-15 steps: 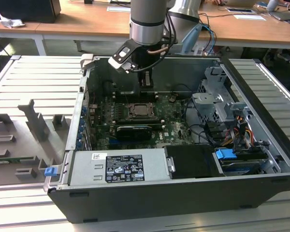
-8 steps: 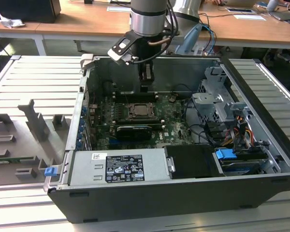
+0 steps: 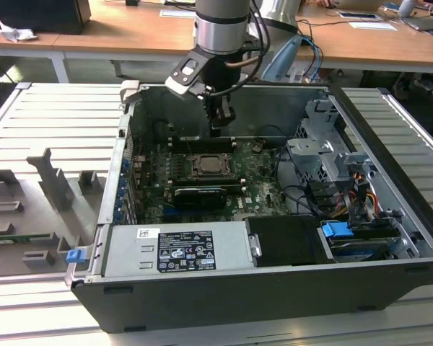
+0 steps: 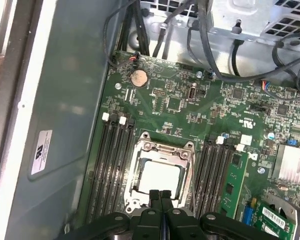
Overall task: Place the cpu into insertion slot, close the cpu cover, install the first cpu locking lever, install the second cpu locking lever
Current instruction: 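Install the first cpu locking lever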
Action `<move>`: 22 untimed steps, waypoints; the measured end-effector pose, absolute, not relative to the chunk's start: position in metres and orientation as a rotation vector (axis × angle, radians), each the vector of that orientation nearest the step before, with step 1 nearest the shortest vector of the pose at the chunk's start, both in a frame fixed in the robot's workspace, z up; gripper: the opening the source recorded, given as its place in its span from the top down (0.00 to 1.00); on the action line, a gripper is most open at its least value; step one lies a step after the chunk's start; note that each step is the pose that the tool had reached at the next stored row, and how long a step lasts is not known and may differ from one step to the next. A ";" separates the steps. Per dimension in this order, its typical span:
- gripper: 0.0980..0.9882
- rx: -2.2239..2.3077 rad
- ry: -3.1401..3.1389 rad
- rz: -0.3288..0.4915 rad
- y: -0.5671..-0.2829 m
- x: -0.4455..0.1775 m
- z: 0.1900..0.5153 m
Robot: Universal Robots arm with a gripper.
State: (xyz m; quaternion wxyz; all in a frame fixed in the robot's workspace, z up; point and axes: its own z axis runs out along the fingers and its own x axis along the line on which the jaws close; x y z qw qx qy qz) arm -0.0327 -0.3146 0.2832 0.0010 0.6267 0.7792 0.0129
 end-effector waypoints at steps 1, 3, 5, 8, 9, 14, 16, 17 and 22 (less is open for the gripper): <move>0.99 1.957 2.455 0.041 -0.315 -0.033 0.283; 0.99 1.935 2.473 0.041 -0.315 -0.033 0.283; 0.99 1.917 2.487 0.041 -0.315 -0.033 0.283; 0.99 1.888 2.510 0.041 -0.315 -0.033 0.283; 0.99 1.880 2.515 0.041 -0.315 -0.033 0.283; 0.99 1.834 2.550 0.041 -0.315 -0.033 0.283; 0.99 1.814 2.564 0.041 -0.315 -0.033 0.283; 0.99 1.800 2.574 0.041 -0.315 -0.033 0.283; 0.99 1.752 2.608 0.041 -0.315 -0.033 0.283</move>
